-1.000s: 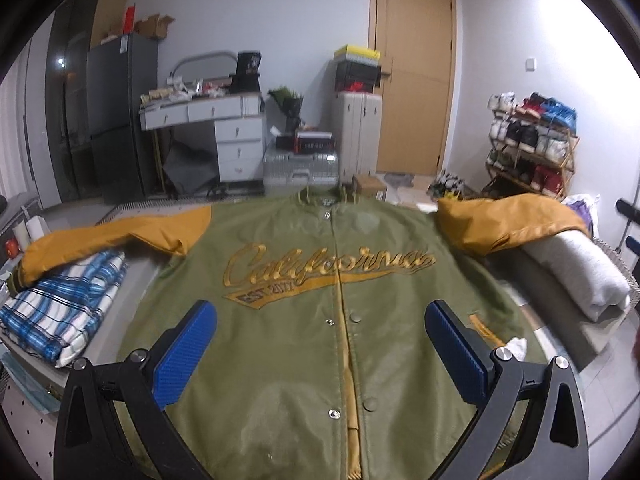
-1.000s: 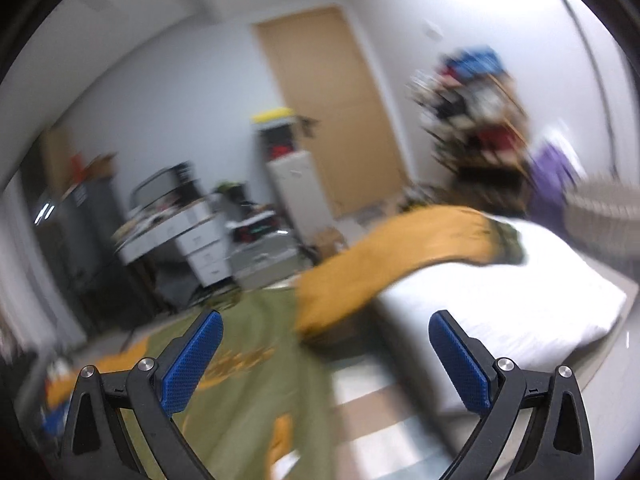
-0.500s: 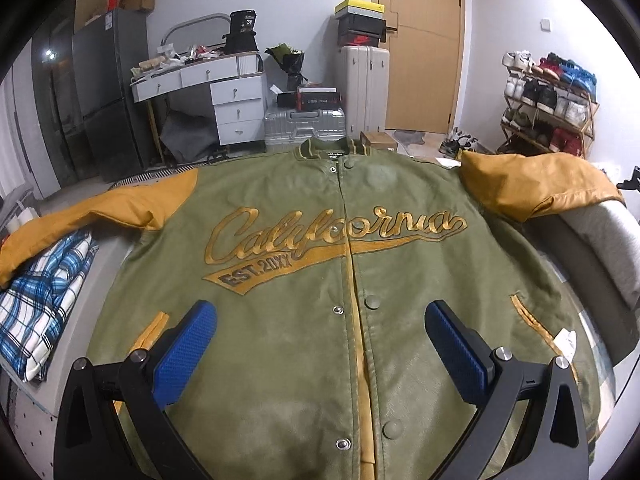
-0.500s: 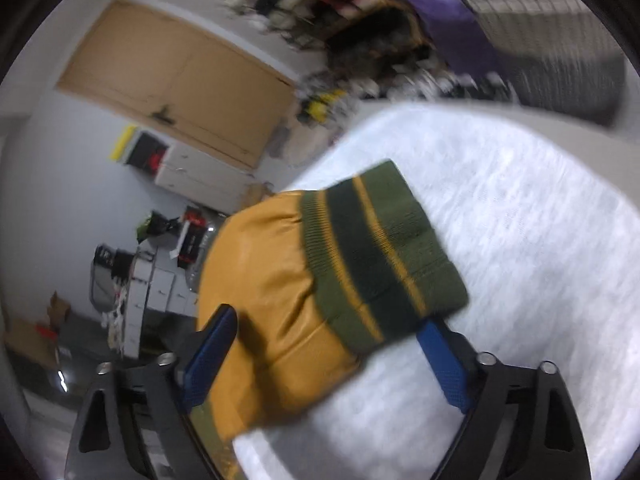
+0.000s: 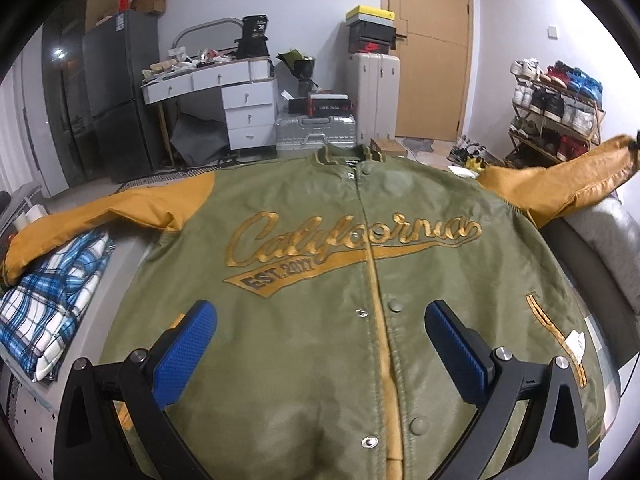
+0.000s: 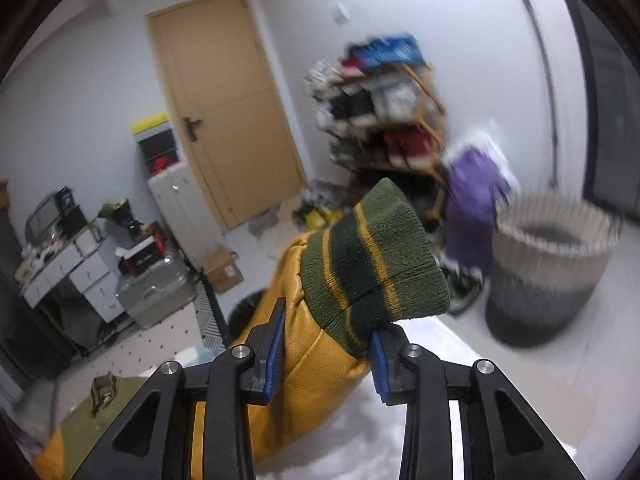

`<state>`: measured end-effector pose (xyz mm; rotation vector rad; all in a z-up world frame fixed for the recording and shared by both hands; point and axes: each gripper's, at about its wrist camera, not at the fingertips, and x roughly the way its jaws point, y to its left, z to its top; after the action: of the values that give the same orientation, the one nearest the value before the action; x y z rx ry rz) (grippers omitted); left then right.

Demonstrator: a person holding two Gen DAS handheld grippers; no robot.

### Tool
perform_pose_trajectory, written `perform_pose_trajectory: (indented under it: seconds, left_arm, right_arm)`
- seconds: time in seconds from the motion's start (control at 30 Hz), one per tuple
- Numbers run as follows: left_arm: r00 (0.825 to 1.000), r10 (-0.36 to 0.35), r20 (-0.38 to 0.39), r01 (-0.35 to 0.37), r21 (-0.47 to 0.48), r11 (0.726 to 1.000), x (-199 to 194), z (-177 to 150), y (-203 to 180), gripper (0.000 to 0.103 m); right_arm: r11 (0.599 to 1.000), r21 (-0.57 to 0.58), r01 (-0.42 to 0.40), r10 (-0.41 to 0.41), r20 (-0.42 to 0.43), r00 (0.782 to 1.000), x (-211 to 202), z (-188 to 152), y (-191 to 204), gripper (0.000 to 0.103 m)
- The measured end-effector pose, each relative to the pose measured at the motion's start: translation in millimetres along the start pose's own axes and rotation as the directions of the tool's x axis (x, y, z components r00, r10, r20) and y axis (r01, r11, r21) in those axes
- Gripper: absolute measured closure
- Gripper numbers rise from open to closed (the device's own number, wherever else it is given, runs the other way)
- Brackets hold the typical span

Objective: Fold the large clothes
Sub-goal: 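Grasp the yellow sleeve cuff with the right gripper and lift it, then lay the yellow sleeve across the jacket front with the right gripper, release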

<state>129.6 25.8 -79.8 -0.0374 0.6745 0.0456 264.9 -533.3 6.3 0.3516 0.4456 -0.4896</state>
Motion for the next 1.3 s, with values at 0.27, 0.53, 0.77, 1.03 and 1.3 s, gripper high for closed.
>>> perform_pose_trajectory:
  seconds: [0.27, 0.53, 0.77, 1.03, 1.3]
  left_arm:
    - [0.998, 0.045, 0.033, -0.042, -0.077, 0.996, -11.6, -4.1, 38.5, 0.001]
    - [0.994, 0.101, 0.036, -0.095, -0.147, 0.985, -23.3, -16.5, 76.8, 0.001]
    - [0.987, 0.159, 0.022, -0.153, -0.16, 0.975, -29.7, -26.1, 99.7, 0.001]
    - [0.982, 0.189, -0.012, -0.187, -0.2, 0.962, -11.8, -26.9, 121.2, 0.001]
    - [0.991, 0.133, -0.014, -0.134, -0.163, 0.978, 10.0, -5.4, 109.0, 0.001]
  right_arm:
    - [0.932, -0.209, -0.294, 0.312, 0.058, 0.948, -77.8, -24.7, 179.0, 0.068]
    - [0.691, -0.368, -0.622, 0.604, -0.179, 0.777, -107.6, -134.7, 391.9, 0.069]
    - [0.621, -0.287, -0.73, 0.495, -0.579, 0.648, -21.6, -323.5, 537.6, 0.084]
    - [0.452, -0.245, -0.858, 0.534, -0.696, 0.48, -41.6, -372.8, 540.9, 0.065]
    - [0.71, -0.435, -0.555, 0.285, -0.543, 0.79, 21.5, -283.5, 420.3, 0.033]
